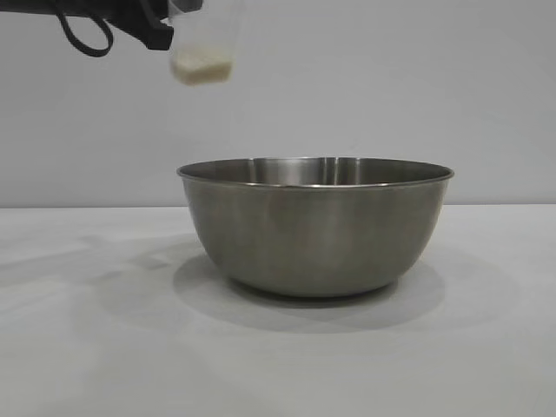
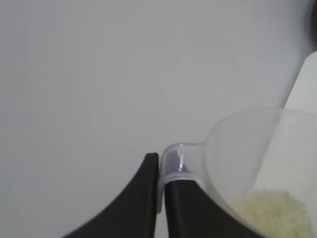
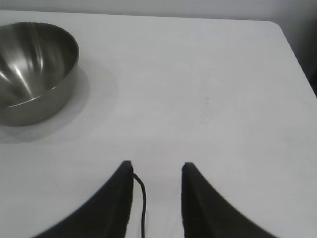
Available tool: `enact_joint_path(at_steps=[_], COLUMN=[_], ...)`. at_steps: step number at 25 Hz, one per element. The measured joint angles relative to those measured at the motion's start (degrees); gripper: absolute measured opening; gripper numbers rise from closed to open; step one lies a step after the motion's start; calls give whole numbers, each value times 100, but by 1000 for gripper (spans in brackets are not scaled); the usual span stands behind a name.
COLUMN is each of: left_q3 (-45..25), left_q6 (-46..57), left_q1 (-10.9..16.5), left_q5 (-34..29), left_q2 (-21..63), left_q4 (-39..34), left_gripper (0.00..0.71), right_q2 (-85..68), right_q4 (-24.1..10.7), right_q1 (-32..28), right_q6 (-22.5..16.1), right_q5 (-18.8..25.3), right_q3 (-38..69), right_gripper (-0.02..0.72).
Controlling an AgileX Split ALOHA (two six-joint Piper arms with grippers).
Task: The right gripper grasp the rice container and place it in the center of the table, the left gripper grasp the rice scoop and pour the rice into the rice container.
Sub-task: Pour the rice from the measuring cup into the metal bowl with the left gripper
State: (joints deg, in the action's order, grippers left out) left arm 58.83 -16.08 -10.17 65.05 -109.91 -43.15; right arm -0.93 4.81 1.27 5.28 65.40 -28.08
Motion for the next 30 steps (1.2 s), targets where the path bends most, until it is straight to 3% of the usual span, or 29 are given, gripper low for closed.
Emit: enact_joint_path(at_steps=[3, 8, 15, 30], left_q3=[277, 475, 475, 475], left_q6=[-124, -884, -2618, -5305], left_q1=[-25, -380, -885, -1041], left_q5=[8, -60, -503, -790], left_q2=[-95, -142, -142, -142], left_q4=[-532, -1173, -1319, -1535], left_gripper=[0, 0, 0, 0], right_q2=[0, 0, 0, 0], right_q4=[0, 0, 0, 0], right_q1=[0, 0, 0, 0], right_q6=[0, 0, 0, 0], right_q5=[0, 0, 0, 0], right_q3=[0, 0, 0, 0], right_gripper=[251, 251, 251, 251])
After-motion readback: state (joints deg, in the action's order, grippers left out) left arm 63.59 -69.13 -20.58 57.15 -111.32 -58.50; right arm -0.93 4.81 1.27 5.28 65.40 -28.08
